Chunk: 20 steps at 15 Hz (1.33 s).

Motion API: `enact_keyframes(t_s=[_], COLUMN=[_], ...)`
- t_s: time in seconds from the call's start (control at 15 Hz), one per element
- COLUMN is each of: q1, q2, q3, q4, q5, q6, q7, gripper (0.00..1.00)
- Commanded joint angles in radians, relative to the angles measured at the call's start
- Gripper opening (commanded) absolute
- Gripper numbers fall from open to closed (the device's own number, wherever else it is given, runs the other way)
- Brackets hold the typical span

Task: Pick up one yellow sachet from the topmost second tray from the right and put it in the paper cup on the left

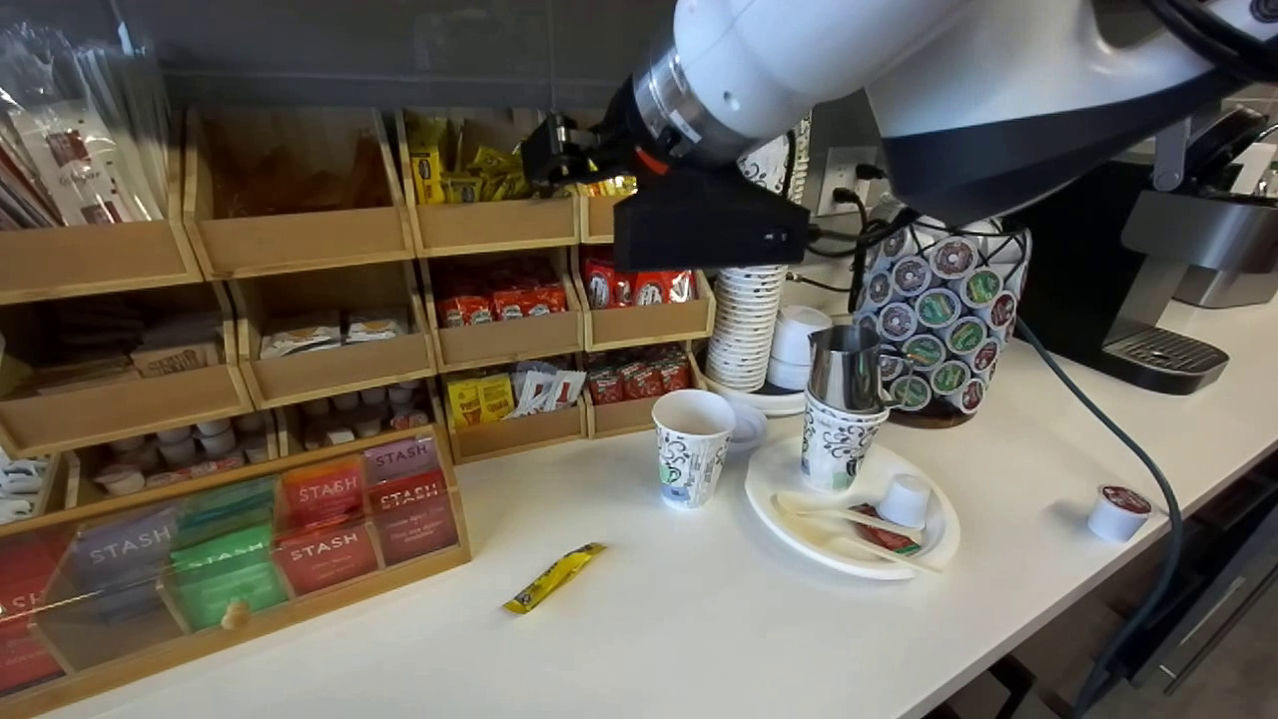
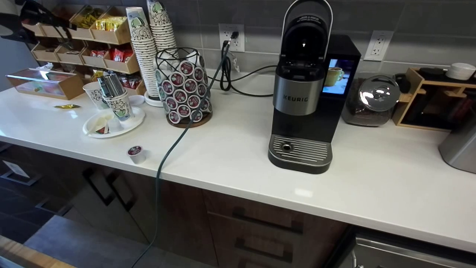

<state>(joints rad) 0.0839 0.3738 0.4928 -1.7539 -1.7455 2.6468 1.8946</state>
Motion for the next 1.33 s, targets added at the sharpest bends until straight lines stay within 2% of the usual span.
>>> enact_keyframes(t_s=[0.0, 0.13, 0.2, 0.4, 0.47, 0.53, 0.6, 0.73, 0.87, 0.93, 1.13, 1.2, 1.27], q1=[-0.025, -0.025, -0.030, -0.030, -0.023, -0.024, -0.019, -0.017, -0.008, -0.004, 0.011, 0.020, 0.029], q2=[0.054, 0.067, 0.031, 0.048, 0.056, 0.062, 0.070, 0.087, 0.104, 0.112, 0.134, 0.142, 0.150], q3=[-0.027, -0.035, -0.031, -0.033, -0.035, -0.035, -0.035, -0.028, -0.022, -0.019, -0.014, -0.016, -0.019], q4=[0.097, 0.135, 0.084, 0.116, 0.113, 0.115, 0.124, 0.140, 0.162, 0.175, 0.212, 0.226, 0.240], q5=[-0.077, -0.114, -0.067, -0.086, -0.035, 0.003, 0.021, 0.085, 0.108, 0.120, 0.130, 0.125, 0.122], q6=[0.182, 0.188, 0.168, 0.169, 0.140, 0.134, 0.111, 0.082, 0.067, 0.062, 0.055, 0.041, 0.021], q7=[-0.133, -0.129, -0.121, -0.129, -0.188, -0.230, -0.254, -0.318, -0.341, -0.350, -0.357, -0.357, -0.358], gripper=[1.00, 1.00, 1.00, 1.00, 0.93, 0.79, 0.73, 0.69, 0.70, 0.63, 0.51, 0.42, 0.40])
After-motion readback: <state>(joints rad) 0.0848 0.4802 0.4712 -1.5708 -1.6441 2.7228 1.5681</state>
